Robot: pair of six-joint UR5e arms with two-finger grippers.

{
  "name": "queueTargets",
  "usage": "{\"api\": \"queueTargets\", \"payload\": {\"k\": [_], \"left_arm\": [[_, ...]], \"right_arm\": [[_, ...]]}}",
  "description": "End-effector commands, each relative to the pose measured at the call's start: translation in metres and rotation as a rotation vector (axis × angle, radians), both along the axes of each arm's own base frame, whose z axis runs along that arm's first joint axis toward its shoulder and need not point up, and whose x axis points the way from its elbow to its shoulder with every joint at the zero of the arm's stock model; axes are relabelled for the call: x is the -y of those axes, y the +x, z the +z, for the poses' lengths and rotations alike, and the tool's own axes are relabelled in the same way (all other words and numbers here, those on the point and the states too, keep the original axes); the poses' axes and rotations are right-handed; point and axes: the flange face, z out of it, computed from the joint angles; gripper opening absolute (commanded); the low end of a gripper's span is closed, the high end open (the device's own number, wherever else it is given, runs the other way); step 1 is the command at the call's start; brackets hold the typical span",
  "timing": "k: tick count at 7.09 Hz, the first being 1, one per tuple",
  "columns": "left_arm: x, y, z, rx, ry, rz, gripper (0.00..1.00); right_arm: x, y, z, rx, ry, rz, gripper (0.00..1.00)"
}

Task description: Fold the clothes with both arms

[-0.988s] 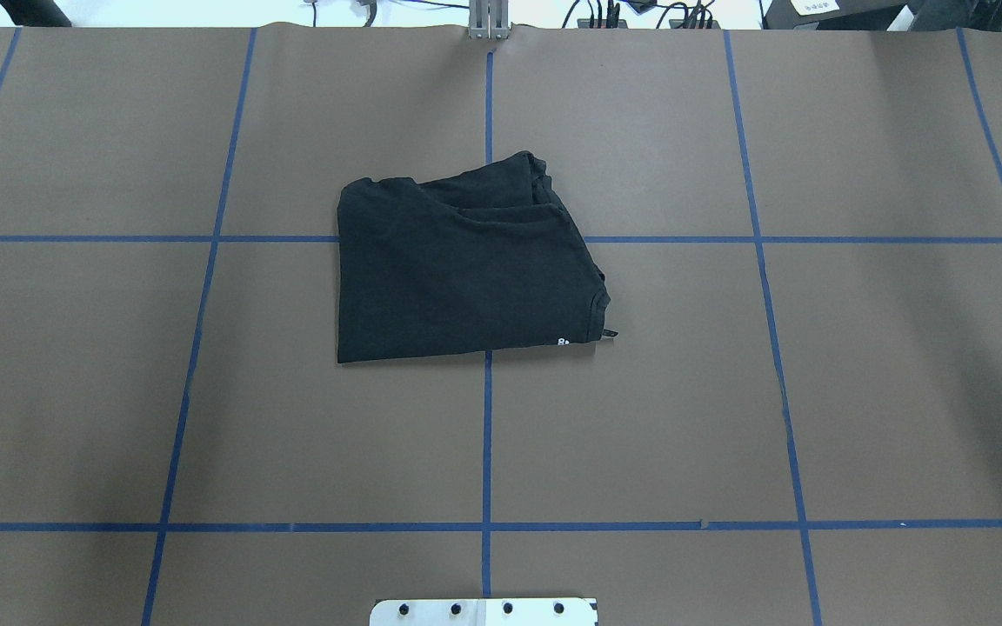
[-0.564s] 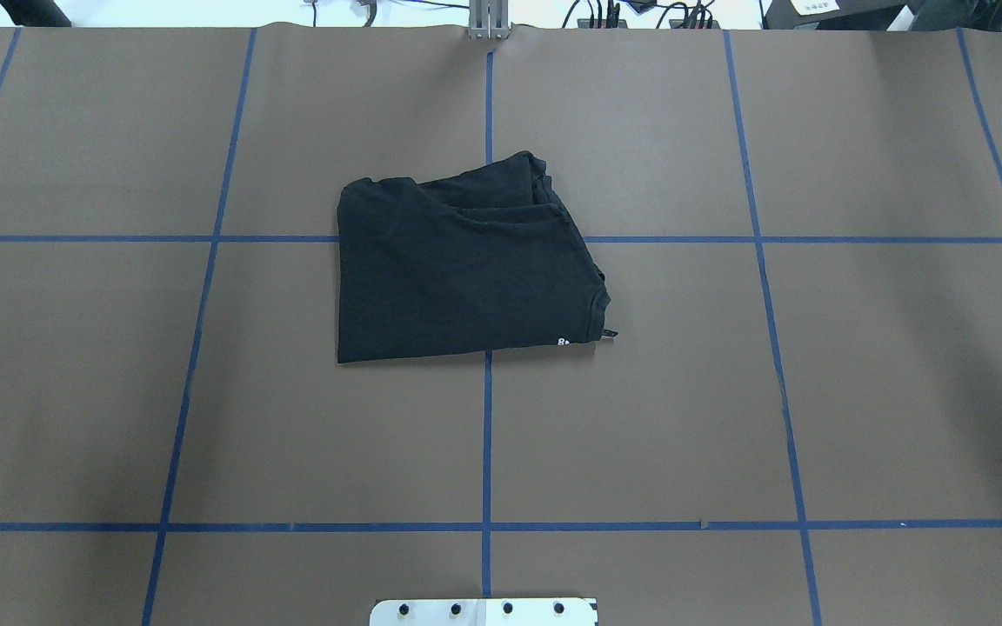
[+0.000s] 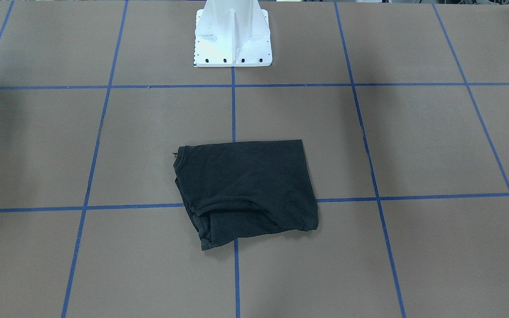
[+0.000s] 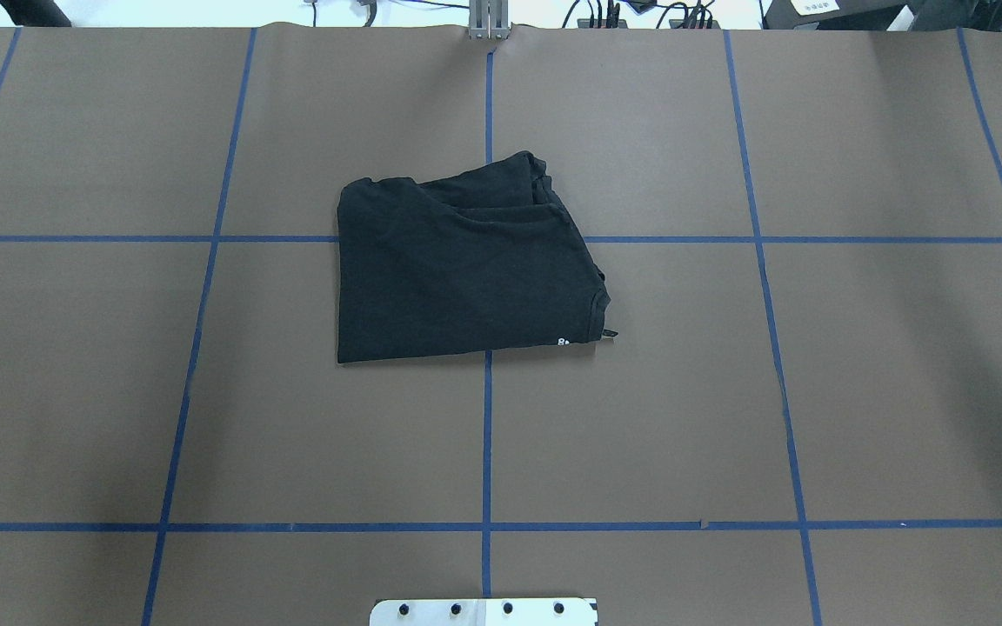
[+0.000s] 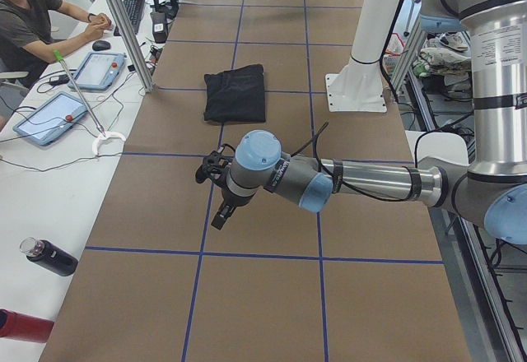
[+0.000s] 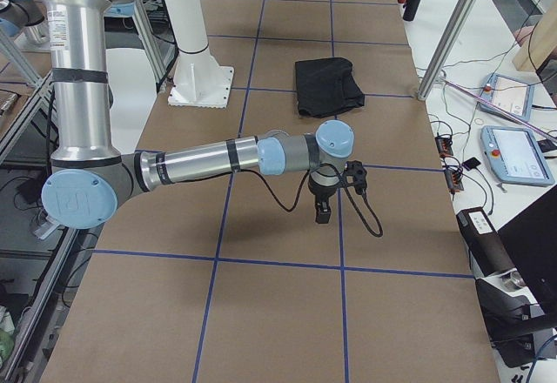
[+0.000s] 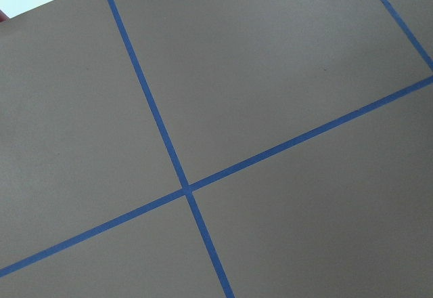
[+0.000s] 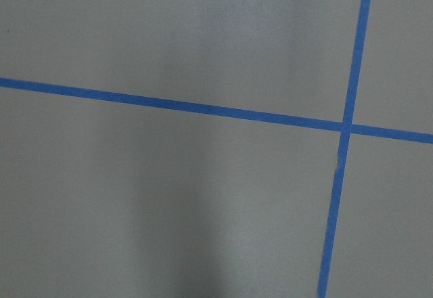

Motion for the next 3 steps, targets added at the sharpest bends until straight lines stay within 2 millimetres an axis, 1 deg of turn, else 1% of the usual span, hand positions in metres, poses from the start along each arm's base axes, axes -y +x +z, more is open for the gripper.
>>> {"api": "queueTargets", "payload": {"k": [1,3], "left_arm": [[-0.0003,0.0004,-0.0022,-0.005,0.004,0.003,1.00],[-0.0011,0.0004,-0.0045,-0.005,0.007,0.003,1.00]], "right_arm": [[0.0021,-0.0006,-0.0044,0.000,0.012,-0.002,1.00],[0.0027,-0.0007,-0.0051,0.001,0.013,-0.002,1.00]]}}
